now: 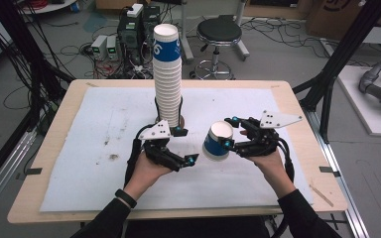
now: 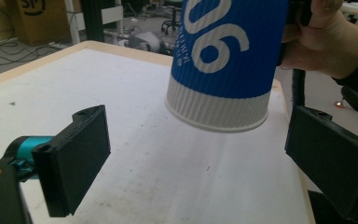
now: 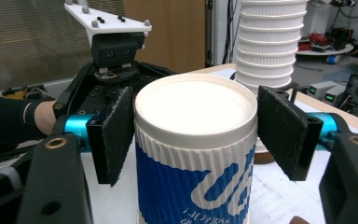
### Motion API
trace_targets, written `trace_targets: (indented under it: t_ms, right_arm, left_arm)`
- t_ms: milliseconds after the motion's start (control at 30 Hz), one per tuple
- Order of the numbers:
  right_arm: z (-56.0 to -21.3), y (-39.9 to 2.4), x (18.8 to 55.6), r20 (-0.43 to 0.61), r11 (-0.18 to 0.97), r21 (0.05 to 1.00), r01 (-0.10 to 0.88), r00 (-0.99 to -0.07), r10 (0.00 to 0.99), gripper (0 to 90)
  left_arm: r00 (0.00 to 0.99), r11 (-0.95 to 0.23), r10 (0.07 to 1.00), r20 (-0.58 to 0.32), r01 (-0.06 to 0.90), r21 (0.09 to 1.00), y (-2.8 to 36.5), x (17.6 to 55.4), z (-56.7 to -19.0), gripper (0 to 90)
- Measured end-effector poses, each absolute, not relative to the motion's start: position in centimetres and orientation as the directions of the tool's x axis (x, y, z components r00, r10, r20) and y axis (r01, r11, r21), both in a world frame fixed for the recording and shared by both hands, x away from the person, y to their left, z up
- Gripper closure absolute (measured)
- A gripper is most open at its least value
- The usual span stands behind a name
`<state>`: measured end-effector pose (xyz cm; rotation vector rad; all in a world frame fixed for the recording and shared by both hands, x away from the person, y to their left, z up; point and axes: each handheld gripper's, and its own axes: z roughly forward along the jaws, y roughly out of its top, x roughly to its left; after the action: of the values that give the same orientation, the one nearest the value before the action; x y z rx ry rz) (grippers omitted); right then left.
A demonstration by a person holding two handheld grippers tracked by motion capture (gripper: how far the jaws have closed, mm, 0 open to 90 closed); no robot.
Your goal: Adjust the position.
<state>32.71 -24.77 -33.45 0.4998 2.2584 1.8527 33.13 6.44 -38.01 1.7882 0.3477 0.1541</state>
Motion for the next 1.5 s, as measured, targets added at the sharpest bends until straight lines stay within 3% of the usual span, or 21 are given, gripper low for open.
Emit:
trace_targets:
  t_ms: [433, 1033, 1167, 1500]
  right_arm:
    - [-33.3, -23.2, 32.1, 0.074, 0.199, 0.971, 0.135, -0.956, 0.283, 30.3]
    - [-33.4, -22.4, 31.9, 0.101, 0.183, 0.972, 0.147, -0.966, 0.240, 30.3]
    - [-33.4, -22.4, 31.9, 0.100, 0.183, 0.972, 0.147, -0.965, 0.244, 30.4]
    - [-33.3, -22.6, 31.9, 0.086, 0.173, 0.976, 0.130, -0.966, 0.242, 30.3]
  left_arm:
    - [0.972, -0.221, 0.207, -0.112, 0.158, 0.962, 4.4, 32.4, -38.4, 6.5]
    - [0.971, -0.247, 0.196, -0.139, 0.186, 0.951, 3.0, 32.5, -39.5, 6.6]
    - [0.972, -0.246, 0.187, -0.139, 0.183, 0.952, 3.0, 32.6, -39.5, 12.3]
    - [0.974, -0.248, 0.183, -0.130, 0.174, 0.953, 3.4, 32.7, -39.1, 16.1]
